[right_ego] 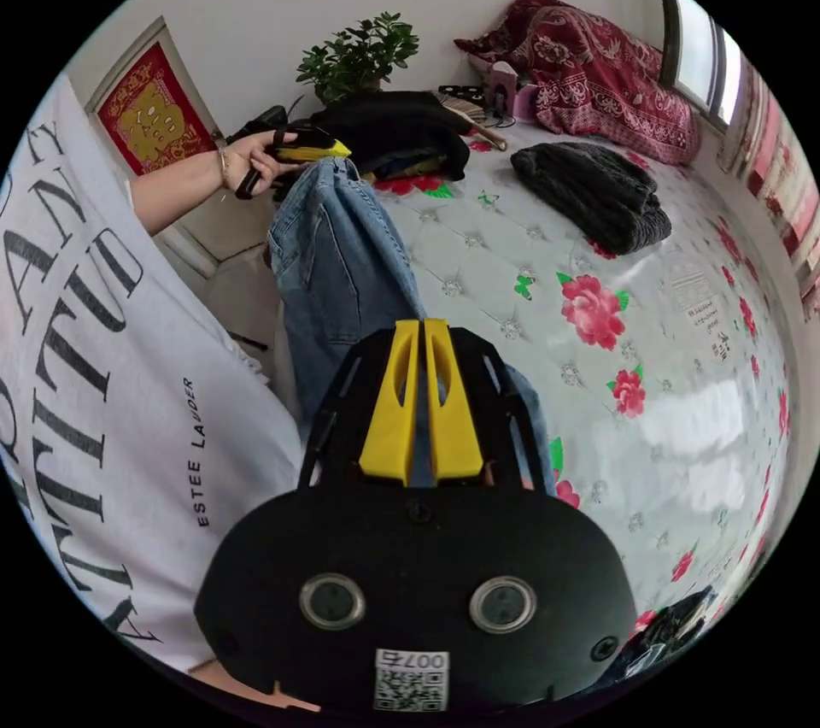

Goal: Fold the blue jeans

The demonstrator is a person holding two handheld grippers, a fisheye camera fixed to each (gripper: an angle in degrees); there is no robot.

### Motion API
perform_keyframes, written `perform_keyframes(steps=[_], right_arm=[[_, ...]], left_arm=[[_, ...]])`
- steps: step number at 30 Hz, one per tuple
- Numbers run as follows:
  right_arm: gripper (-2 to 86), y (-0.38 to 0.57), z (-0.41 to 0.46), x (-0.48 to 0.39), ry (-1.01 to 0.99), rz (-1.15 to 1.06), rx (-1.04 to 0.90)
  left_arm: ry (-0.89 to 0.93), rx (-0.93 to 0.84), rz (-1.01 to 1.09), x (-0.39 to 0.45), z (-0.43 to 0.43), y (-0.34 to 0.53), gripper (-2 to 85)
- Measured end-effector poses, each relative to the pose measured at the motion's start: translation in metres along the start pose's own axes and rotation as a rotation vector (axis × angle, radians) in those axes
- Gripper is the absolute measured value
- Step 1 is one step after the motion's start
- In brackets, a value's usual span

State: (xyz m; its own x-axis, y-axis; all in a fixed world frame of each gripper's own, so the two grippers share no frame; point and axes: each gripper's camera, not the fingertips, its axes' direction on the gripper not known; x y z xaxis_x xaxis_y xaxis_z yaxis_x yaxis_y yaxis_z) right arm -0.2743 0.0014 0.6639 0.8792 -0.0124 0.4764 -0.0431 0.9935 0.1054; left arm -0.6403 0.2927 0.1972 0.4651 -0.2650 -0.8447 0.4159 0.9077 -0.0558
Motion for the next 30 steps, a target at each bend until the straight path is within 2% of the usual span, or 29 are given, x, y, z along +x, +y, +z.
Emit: perform_keyframes(steps=[1,2,3,5,8,10,12,15,18,22,25,28,30], right_arm=[[-0.2,-0.005,0.005,0.005,0.022,-0.007,-0.023],[-0.1,-0.014,0.019,0.019,0.062,-0.003,-0.071],[-0.1,-0.02,0.034,0.04,0.078,0.04,-0.105],[0.1,-0.027,0.053,0.075,0.082,0.147,-0.17],[1.1,-0.033,0.033,0.096,0.065,0.269,-0.057],[2.7,-0.032,0.021,0.088,-0.022,0.277,0.037],[5.1,-0.036,0.027,0.061,-0.143,0.226,0.087],[8.2,-0.059,0.056,0.012,-0.285,0.104,0.058],[9.5,-0.094,0.089,-0.041,-0.355,-0.059,-0.012],[8.4,-0.122,0.149,-0.085,-0.271,-0.177,-0.171],[5.0,-0.123,0.186,-0.085,-0.1,-0.225,-0.306],[2.1,-0.119,0.132,-0.031,-0.19,-0.077,-0.142],[0.9,-0.091,0.058,0.035,-0.222,0.098,0.058]], left_arm=[[0.051,0.171,0.018,0.002,-0.027,-0.001,-0.9],[0.069,0.212,0.024,0.002,-0.036,-0.005,-0.9],[0.071,0.2,0.058,0.008,-0.042,-0.018,-0.8],[-0.12,0.019,0.165,0.036,-0.035,-0.032,-0.6],[-0.272,-0.077,0.264,0.048,-0.037,-0.011,0.0],[-0.356,-0.103,0.215,0.026,-0.054,0.022,1.6],[-0.358,-0.117,0.118,-0.002,-0.07,0.048,3.1],[-0.303,-0.113,-0.018,-0.036,-0.092,0.087,4.4],[-0.198,-0.129,-0.032,-0.04,-0.086,0.102,4.3],[-0.187,-0.106,0.063,-0.007,-0.088,0.099,4.5],[-0.248,-0.086,0.097,0.003,-0.114,0.108,4.5],[-0.31,-0.101,0.089,-0.007,-0.141,0.124,4.9],[-0.299,-0.135,0.073,-0.016,-0.145,0.131,5.6]])
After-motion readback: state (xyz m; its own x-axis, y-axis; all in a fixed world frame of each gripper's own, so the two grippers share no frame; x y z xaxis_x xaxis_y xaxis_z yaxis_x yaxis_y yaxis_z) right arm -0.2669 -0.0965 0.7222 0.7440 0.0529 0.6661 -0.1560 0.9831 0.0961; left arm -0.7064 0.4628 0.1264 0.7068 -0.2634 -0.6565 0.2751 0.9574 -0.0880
